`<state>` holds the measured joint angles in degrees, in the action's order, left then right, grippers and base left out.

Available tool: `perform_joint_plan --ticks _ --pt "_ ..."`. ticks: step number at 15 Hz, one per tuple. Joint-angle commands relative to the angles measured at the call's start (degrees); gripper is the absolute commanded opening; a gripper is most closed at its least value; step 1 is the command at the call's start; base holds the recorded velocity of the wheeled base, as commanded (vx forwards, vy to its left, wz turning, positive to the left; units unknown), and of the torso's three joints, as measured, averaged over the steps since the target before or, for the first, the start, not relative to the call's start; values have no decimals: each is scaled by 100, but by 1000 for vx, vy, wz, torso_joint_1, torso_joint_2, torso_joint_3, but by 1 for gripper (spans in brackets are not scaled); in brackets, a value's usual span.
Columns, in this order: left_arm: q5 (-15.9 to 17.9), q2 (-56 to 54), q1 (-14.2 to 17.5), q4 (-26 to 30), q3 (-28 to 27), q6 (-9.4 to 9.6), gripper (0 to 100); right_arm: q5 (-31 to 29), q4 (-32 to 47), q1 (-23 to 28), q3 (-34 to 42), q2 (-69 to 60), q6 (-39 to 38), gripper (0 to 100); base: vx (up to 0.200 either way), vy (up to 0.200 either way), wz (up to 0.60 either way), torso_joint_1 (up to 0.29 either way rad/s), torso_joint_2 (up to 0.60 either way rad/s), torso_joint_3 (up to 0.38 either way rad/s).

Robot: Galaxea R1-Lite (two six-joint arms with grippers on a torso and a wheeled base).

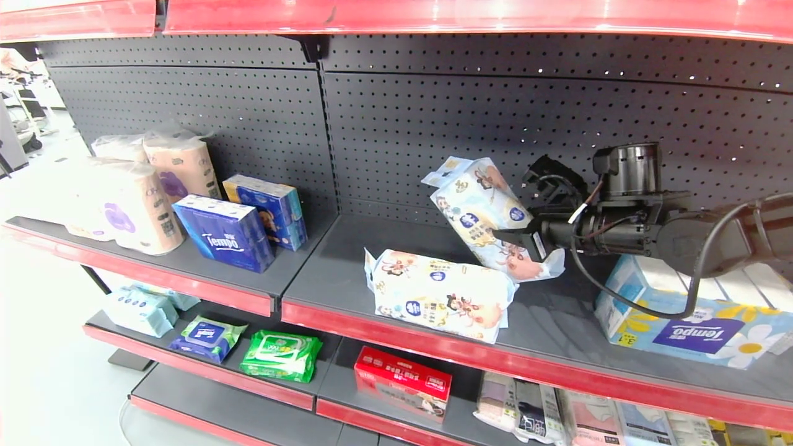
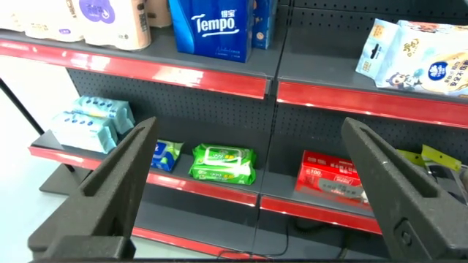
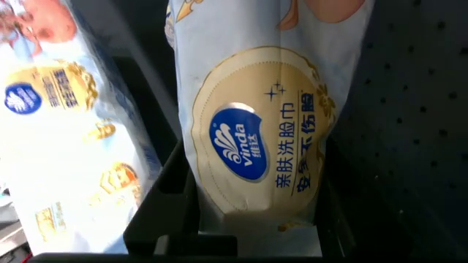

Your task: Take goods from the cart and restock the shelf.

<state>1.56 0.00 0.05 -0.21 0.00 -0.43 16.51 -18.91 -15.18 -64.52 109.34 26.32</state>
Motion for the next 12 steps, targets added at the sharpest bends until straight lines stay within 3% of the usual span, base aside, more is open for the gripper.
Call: perform_joint_plan --ticks 1,6,12 --pt "2 0 4 -6 0 -1 100 116 221 76 -192 105 58 0 0 0 0 0 0 0" --pt "2 0 4 -6 0 -1 100 485 757 340 -684 307 93 0 0 0 0 0 0 0" --pt "2 0 4 -6 0 -1 100 90 713 419 -746 369 137 0 0 0 0 0 0 0"
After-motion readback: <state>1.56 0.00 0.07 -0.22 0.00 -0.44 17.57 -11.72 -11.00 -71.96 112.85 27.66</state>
